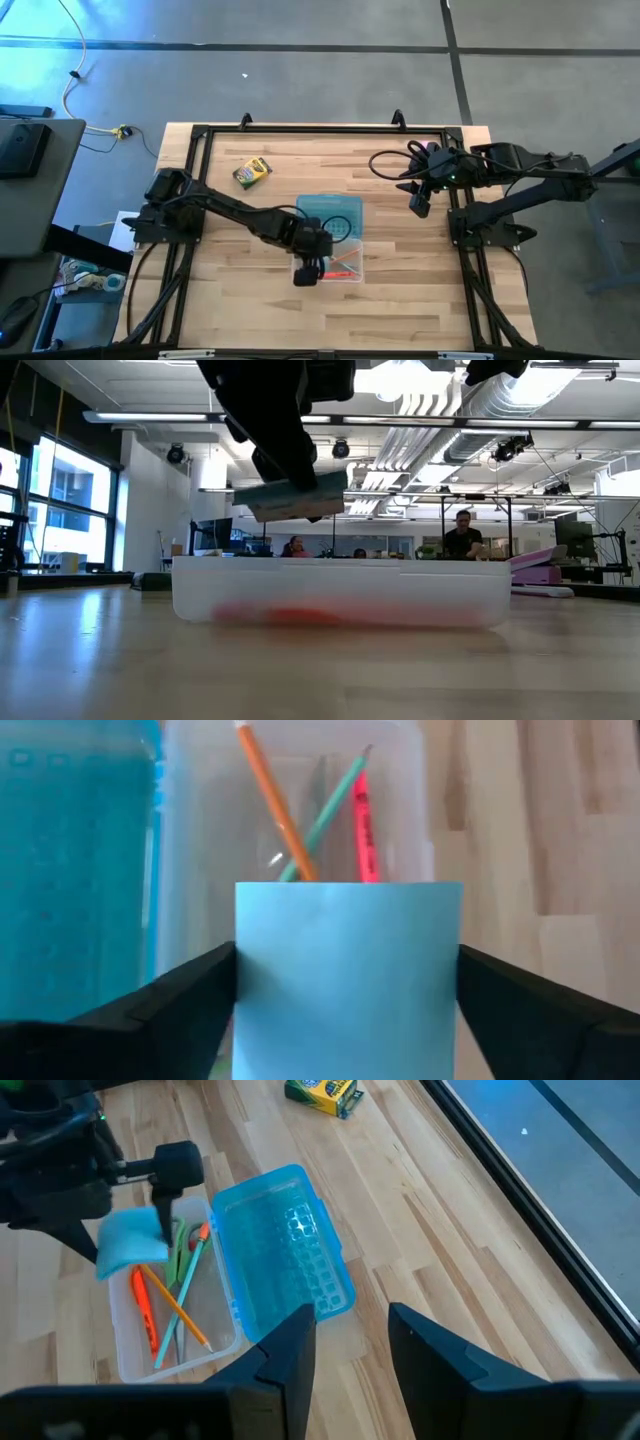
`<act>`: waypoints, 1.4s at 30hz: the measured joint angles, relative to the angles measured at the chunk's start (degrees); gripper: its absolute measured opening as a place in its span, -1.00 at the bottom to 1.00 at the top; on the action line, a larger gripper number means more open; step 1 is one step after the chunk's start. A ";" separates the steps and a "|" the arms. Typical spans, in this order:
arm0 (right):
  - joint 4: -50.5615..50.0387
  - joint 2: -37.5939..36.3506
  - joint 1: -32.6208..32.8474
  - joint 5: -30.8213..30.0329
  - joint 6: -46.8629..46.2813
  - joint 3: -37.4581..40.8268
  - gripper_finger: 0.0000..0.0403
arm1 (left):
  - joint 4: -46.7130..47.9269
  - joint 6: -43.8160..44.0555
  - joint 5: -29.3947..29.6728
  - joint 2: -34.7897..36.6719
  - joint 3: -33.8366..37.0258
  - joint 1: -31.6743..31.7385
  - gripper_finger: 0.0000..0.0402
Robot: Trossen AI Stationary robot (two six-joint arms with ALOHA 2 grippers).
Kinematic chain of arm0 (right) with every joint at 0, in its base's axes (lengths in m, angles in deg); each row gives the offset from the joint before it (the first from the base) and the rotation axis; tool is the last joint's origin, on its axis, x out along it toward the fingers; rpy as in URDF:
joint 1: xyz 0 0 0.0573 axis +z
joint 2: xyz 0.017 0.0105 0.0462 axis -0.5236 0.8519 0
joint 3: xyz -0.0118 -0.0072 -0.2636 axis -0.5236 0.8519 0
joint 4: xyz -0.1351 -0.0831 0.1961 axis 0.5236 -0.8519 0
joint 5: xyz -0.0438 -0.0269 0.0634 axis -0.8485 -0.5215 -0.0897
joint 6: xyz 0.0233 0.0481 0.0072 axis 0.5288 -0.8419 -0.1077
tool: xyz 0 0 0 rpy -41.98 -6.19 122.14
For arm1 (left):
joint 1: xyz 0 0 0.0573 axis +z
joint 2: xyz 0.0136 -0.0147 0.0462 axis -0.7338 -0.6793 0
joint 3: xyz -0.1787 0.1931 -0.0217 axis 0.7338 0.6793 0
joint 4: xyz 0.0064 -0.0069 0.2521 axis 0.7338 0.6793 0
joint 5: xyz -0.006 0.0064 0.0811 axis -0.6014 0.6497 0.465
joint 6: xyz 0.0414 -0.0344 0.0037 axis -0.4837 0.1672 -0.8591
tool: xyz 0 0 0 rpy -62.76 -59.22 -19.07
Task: Pack school essentials
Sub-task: Put the blue sticky notes into the blue supply box, then put the yellow crayon box into the blue supply box
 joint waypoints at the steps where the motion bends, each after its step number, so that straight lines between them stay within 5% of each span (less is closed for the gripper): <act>1: 0.00 0.00 0.00 0.00 0.00 0.00 -0.42 | 0.13 0.04 0.00 0.00 0.00 0.23 0.75; 6: -0.02 0.02 0.00 0.02 0.02 0.00 -0.42 | 0.24 0.14 0.23 0.00 0.00 0.92 0.97; 18: -0.02 0.00 -0.01 0.02 0.00 0.00 -0.42 | 1.63 1.66 -1.62 0.00 -1.12 3.85 0.99; 31: 0.00 0.02 -0.02 0.02 0.02 0.00 -0.42 | 17.29 5.55 -0.65 4.88 -4.19 12.96 0.99; 42: 0.00 0.01 0.00 0.02 0.00 0.00 -0.42 | 28.08 5.58 8.74 6.81 -3.93 20.95 0.99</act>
